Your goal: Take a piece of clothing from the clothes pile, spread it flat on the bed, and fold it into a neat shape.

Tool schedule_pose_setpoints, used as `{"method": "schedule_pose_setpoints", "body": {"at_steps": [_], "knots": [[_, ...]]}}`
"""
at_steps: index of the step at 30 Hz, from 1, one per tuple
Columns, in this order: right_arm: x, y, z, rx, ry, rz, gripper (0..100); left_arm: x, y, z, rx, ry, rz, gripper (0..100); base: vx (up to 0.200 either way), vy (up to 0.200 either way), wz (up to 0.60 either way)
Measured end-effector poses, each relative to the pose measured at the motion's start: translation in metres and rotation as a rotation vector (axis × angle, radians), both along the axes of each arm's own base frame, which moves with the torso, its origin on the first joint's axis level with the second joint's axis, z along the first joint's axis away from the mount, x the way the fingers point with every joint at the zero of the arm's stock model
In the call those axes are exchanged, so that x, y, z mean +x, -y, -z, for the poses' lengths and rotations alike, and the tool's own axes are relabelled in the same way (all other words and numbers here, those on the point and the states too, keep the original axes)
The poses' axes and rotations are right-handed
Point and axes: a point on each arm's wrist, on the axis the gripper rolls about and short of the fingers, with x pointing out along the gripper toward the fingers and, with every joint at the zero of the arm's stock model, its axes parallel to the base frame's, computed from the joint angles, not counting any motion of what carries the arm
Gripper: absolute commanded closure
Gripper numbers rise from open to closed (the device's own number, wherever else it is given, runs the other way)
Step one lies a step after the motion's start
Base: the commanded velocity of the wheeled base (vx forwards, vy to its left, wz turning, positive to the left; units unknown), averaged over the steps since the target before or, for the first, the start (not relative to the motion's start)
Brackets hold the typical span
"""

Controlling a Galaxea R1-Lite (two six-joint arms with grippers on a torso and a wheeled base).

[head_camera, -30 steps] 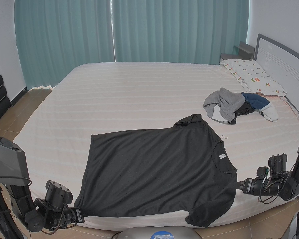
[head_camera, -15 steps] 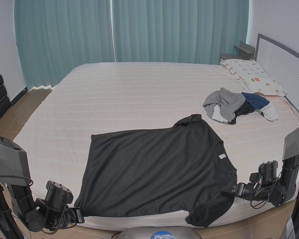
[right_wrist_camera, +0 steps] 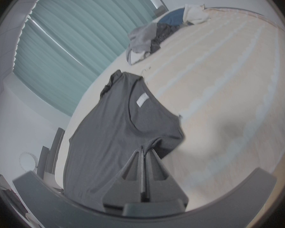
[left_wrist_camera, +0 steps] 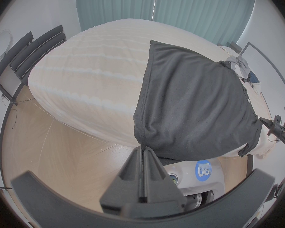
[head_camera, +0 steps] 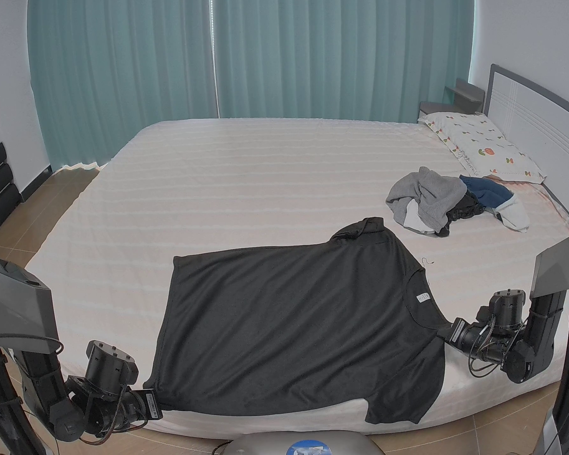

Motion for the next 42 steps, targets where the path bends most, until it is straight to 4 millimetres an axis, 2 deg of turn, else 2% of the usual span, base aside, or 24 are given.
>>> {"method": "schedule_pose_setpoints", "body": {"at_steps": [5,11,12,17,22,29,37,42], "knots": [[0.014,0.000,0.000,-0.017,0.098,0.046,100,0.002,0.001,0.000,-0.008,0.016,-0.001,100,0.000,0.000,0.00],[0.020,-0.002,0.012,-0.027,0.114,0.057,100,0.003,0.001,0.002,-0.006,0.012,-0.002,100,0.000,0.000,0.00],[0.020,-0.003,0.015,-0.028,0.108,0.058,0,0.003,0.001,0.003,-0.006,0.013,-0.001,100,0.000,0.000,0.00],[0.016,-0.001,0.020,-0.025,0.082,0.060,0,0.004,0.001,0.005,-0.005,0.009,-0.001,100,0.000,0.000,0.00],[0.006,0.008,0.008,0.014,0.080,0.032,0,0.004,0.001,0.006,-0.003,0.004,-0.002,100,0.000,0.000,0.00],[-0.022,0.019,-0.006,0.078,0.065,-0.165,0,0.004,0.001,0.006,-0.002,0.002,-0.002,100,0.000,0.000,0.00],[-0.054,0.025,0.003,-0.034,-0.008,-0.276,0,0.004,0.001,0.006,-0.002,0.003,-0.002,100,0.000,0.000,0.00],[-0.062,0.024,0.010,-0.026,-0.059,-0.297,0,0.004,0.001,0.006,-0.001,0.003,-0.003,100,0.000,0.000,0.00]]}}
